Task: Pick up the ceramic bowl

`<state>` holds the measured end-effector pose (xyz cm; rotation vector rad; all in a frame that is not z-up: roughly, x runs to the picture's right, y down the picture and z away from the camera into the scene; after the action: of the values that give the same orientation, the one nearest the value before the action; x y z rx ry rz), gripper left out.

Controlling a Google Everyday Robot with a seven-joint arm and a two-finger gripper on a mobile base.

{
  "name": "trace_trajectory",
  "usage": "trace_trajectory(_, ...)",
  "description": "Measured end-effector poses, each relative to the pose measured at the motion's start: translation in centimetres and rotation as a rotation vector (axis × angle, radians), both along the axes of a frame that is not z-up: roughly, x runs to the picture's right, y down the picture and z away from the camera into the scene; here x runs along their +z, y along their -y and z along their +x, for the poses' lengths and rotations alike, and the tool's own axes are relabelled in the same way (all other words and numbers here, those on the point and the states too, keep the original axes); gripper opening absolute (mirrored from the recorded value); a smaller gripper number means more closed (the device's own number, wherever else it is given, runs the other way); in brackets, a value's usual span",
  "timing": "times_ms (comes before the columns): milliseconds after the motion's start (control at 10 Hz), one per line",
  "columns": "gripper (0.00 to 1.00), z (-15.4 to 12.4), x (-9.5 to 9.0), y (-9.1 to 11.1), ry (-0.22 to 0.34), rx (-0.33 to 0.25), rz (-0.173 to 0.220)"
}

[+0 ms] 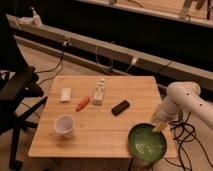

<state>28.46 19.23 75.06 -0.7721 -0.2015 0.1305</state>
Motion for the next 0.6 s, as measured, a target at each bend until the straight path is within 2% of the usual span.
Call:
trace_trajectory(100, 0.49, -0.4, 0.7, -0.2, 0.006, -0.006, -0.005)
trace_trajectory(300, 0.68, 0.0, 0.7, -0.4, -0.004, 0.019, 0.01)
trace_trajectory(400, 0.76, 0.2, 0.7, 0.2, -0.005, 0.042, 0.021)
trace_trajectory(600, 0.8, 0.1, 1.6, 0.7, 0.015, 0.072, 0.019)
